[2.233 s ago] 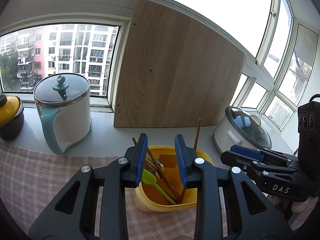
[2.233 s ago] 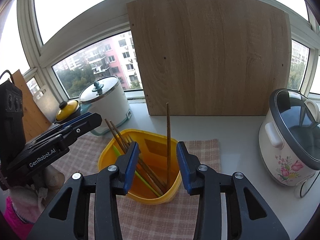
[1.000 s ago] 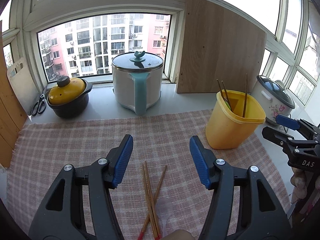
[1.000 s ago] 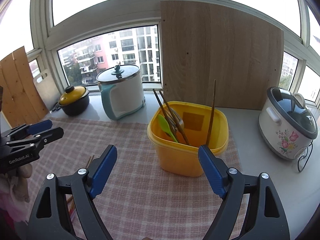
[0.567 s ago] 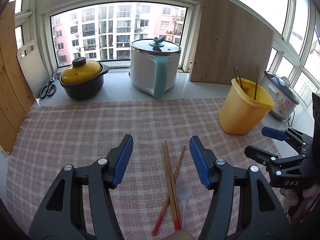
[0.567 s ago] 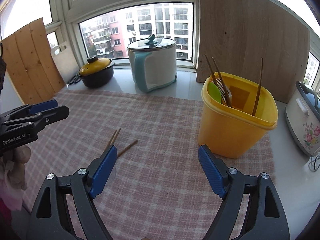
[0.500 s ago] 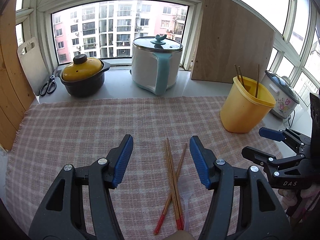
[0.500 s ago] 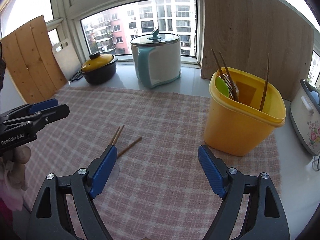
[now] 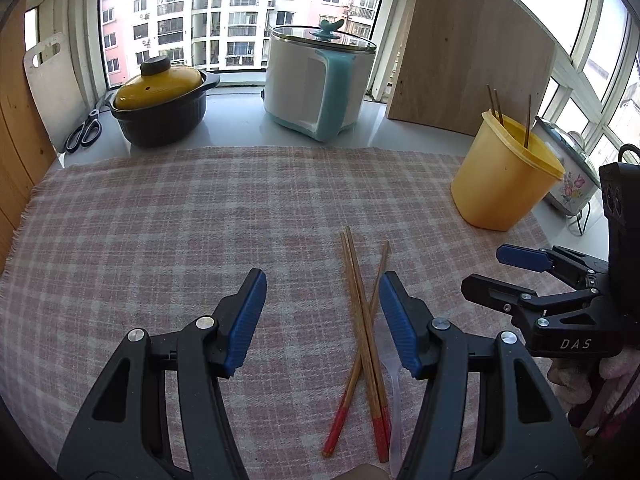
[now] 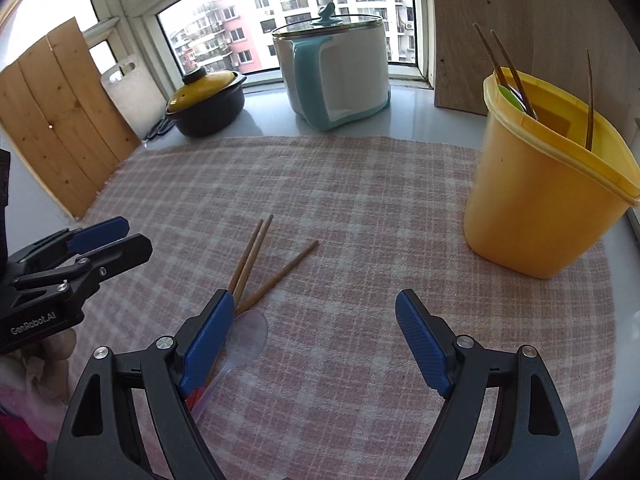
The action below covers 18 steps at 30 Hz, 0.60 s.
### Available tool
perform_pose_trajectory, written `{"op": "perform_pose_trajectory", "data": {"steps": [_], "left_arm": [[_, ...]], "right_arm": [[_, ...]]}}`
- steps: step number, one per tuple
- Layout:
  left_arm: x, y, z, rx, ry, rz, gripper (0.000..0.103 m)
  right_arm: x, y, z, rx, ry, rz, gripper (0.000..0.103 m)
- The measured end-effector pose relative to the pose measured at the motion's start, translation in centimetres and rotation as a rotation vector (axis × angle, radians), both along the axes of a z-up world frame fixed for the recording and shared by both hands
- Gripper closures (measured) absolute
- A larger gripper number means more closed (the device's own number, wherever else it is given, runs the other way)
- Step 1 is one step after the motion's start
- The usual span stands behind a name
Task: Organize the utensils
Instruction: 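Move both tools back to the remaining chopsticks and clear spoon, then close the left tool on two chopsticks while the right tool grasps the clear plastic spoon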
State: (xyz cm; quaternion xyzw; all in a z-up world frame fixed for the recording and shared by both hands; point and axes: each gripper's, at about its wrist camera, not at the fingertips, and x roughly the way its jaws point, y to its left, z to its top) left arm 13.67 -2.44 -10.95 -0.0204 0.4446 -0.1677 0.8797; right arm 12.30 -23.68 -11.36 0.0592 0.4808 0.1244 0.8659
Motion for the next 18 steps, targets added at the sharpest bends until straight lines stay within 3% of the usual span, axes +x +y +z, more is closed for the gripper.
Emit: {"op": "perform_pose_trajectory", "data": {"steps": [2,10,18], "left_arm": [[0.1,0.1,-0.6,0.002,0.015,-0.008,0.043],[0.6,0.7,-3.0,-0.045,0.127,-0.074,0.06],[0.0,-0.8,-4.8,-0.076,0.21,-0.159,0.07]], "right_arm": [[0.2,0.0,-0.5,0.024,0.02,-0.006,0.021],[1.2,0.6,-2.6,0.108,0.135,0.004,0.059],[2.2,1.4,-4.5,0.188,0.205,0.008,0.081]]}}
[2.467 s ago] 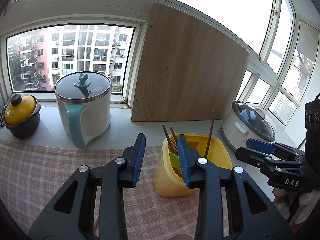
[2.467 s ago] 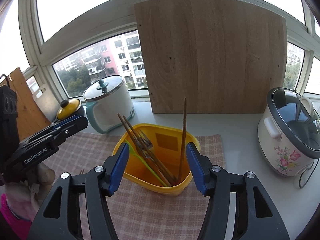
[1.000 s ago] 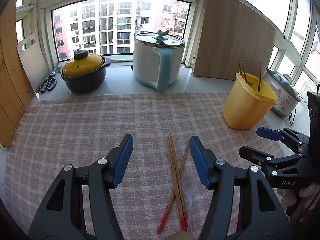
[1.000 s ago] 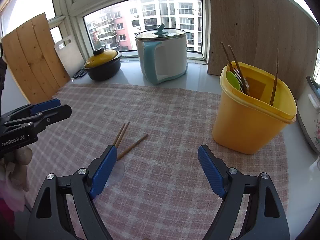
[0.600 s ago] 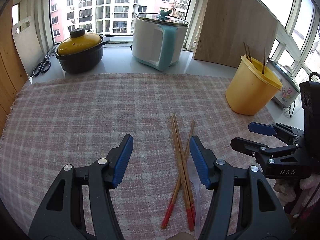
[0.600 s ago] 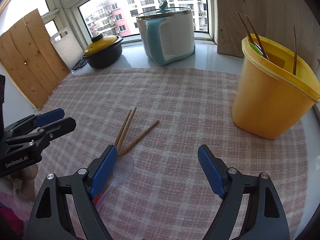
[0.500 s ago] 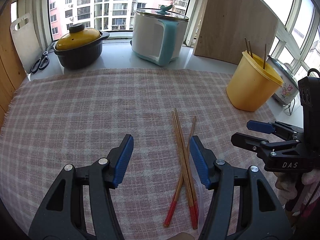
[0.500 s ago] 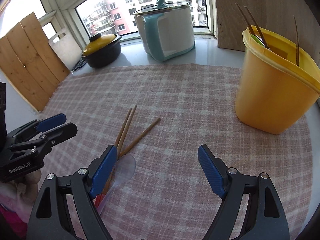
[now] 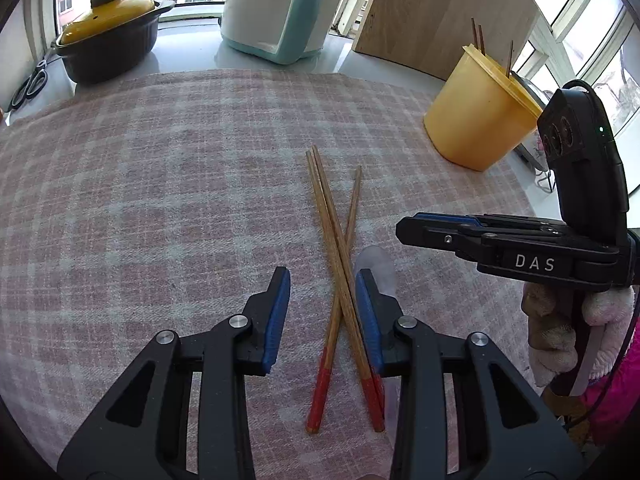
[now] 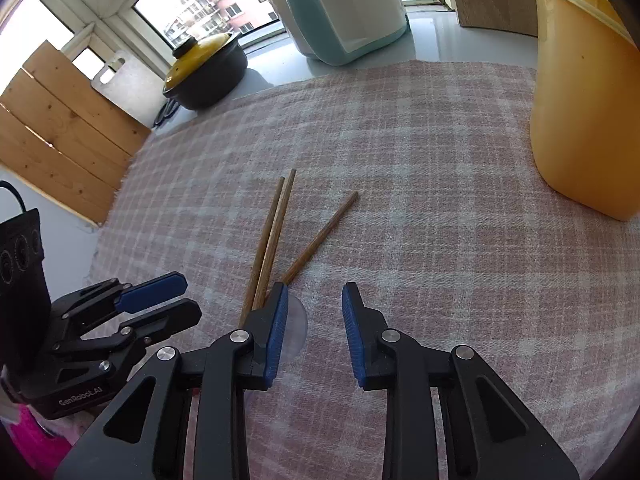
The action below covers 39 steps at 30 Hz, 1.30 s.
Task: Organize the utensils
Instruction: 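Close the left tool on two chopsticks while the right tool grasps the clear plastic spoon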
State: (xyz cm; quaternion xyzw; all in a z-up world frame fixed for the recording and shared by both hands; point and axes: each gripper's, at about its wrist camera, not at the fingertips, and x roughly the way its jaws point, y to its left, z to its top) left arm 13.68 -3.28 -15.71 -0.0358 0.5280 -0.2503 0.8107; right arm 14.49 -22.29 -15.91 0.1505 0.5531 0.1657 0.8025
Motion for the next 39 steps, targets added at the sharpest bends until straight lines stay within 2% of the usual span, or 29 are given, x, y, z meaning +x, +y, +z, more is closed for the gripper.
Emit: {"op": "perform_pose_trajectory", "data": {"steps": [1,4,20,23,25,28,32,39], "left_arm": [[0.0,-0.1,-0.2,-0.005,0.009,-0.004,0.073],[0.3,-0.4,-0.5,-0.011,0.019,-0.01,0.073],[4.1,-0.5,-2.4,-0.089,0.115,0.001,0.073],[4.8,-0.7,-2.9,-0.086,0.131,-0.005,0.073],[5.1,-0.9,-3.3,-0.089,0.143,-0.008,0.073],[5.4,-1.1,-3.6,-0.091,0.148,-0.015,0.078],[5.5,-1.4,-3.8,-0.07,0.133,-0.004,0.094],[5.6,-0.5,-3.6,-0.052,0.105,0.021,0.098]], "right_arm": [[0.0,0.0,-0.1,0.002,0.005,-0.003,0.083],[-0.1,0.0,-0.4,0.014,0.016,-0.002,0.085],[-1.7,2.2,-1.3,-0.015,0.047,0.072,0.085],[-2.3,2.9,-1.4,-0.045,0.032,0.088,0.083],[-2.4,3.1,-1.4,-0.046,0.03,0.089,0.078],[-2.5,3.3,-1.4,-0.068,0.019,0.096,0.076],[-2.4,4.1,-1.5,-0.106,0.003,0.119,0.075],[-1.2,5.5,-1.8,-0.168,-0.019,0.166,0.075]]}}
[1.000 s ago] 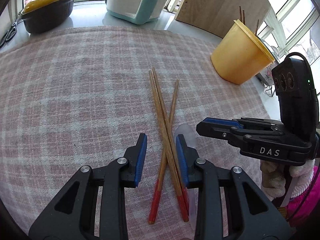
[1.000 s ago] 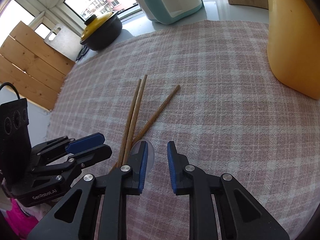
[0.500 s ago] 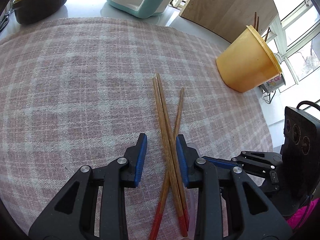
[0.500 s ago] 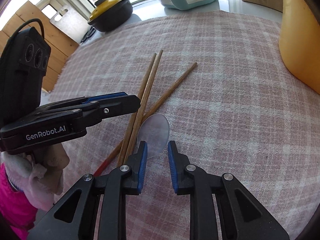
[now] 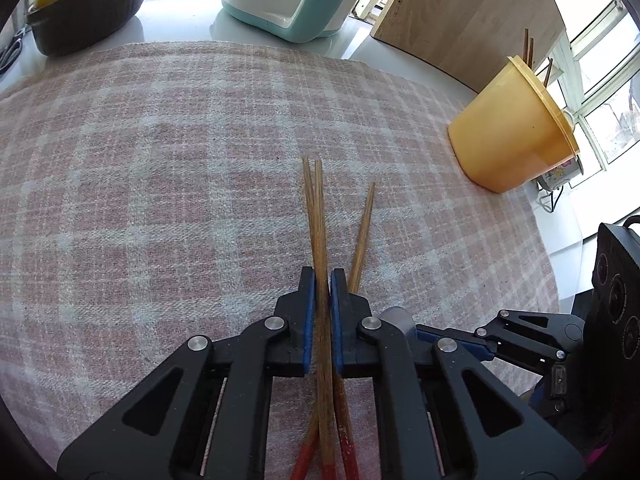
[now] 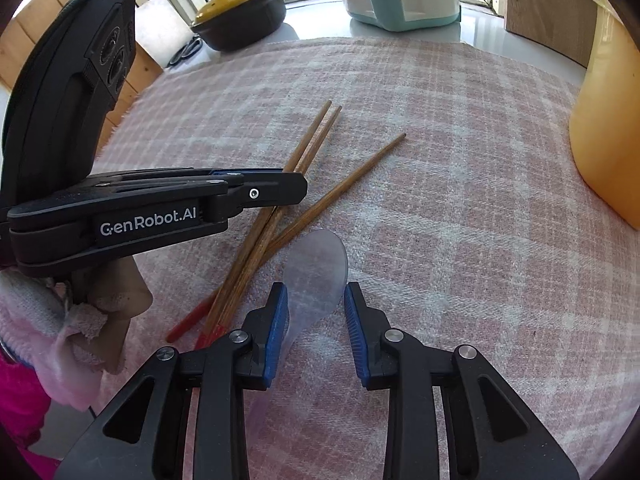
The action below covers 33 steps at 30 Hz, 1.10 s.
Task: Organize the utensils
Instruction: 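Close the left tool on two chopsticks while the right tool grasps the clear plastic spoon, then carry the chopsticks and clear spoon with both tools over the yellow container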
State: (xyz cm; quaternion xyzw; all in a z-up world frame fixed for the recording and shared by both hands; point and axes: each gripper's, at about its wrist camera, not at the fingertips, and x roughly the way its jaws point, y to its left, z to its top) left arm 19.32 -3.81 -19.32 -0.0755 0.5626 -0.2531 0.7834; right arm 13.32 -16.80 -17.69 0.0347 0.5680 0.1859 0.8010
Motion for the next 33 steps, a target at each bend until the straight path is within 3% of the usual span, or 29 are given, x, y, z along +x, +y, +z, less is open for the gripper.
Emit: {"op": "perform_pose_trajectory", "data": {"steps": [6,9,17,33], "left_arm": [[0.1,1.6,-0.2,0.002,0.001,0.03,0.098],[0.0,2.1,-0.1,-0.001,0.002,0.031,0.099],[-0.1,2.8,0.1,0.0,0.0,0.031,0.099],[-0.9,4.4,1.7,-0.016,-0.029,0.083,0.099]], "right_arm": [[0.8,1.8,-0.1,-0.069,-0.035,0.047,0.075],[1.4,2.6,-0.2,-0.106,-0.056,0.056,0.084],[0.9,1.6,0.4,-0.033,-0.045,0.05,0.099],[0.1,-0.7,2.1,0.015,-0.069,-0.021,0.101]]}}
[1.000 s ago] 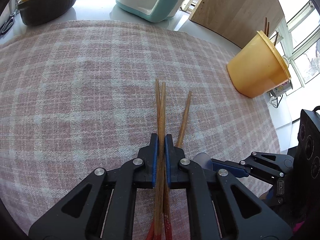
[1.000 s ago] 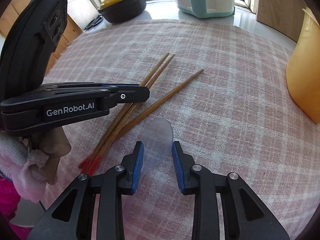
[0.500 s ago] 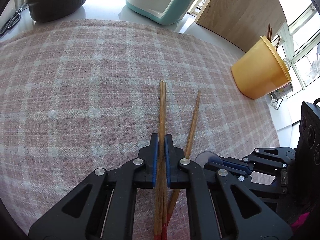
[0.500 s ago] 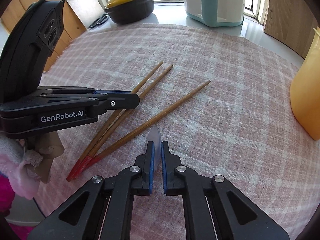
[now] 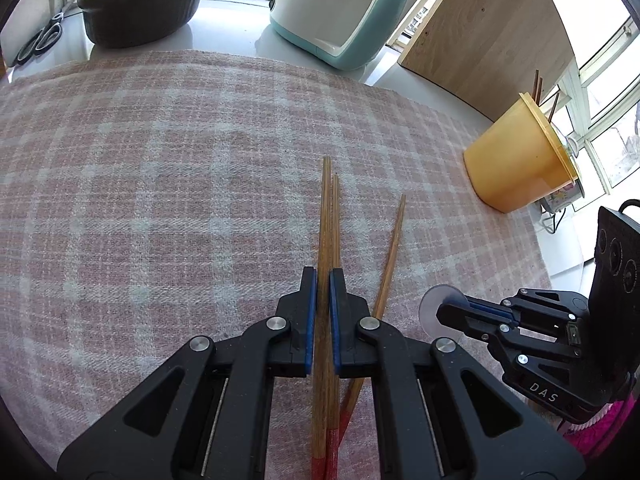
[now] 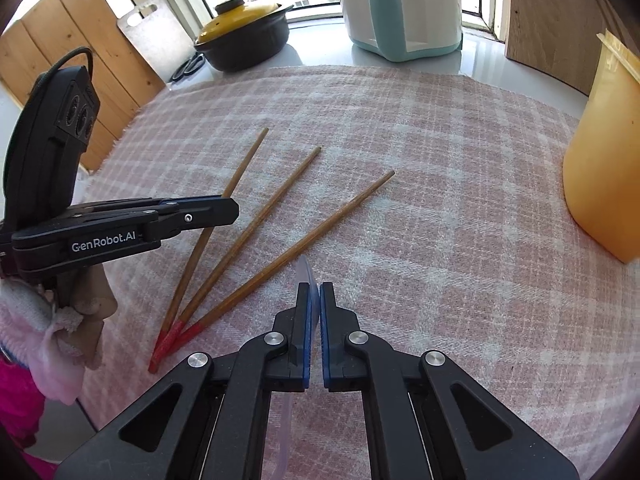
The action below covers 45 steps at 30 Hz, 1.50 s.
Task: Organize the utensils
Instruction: 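Carry the chopsticks and clear spoon with both tools over the yellow container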
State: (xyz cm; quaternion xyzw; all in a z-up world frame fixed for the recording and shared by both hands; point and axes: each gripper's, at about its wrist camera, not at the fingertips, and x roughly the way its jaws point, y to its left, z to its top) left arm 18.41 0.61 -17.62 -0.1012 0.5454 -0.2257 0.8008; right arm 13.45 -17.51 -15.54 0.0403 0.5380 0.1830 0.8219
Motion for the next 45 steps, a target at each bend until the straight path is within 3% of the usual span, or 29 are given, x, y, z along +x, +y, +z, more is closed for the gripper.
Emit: {"op": "perform_pose_trajectory", "data": {"steps": [21,45], "left_arm": [[-1.9,-3.2,9.0,-0.062,-0.181,-0.026,0.099],[-2.0,-12.8,17.3,-0.117,-0.36,-0.143,0.099]], "right_arm": [[-0.5,-5.6,7.3,-0.009,-0.184,-0.067,0.101],[-1.3,-15.7,15.6,-0.024,-0.436,-0.201,0.101]]}}
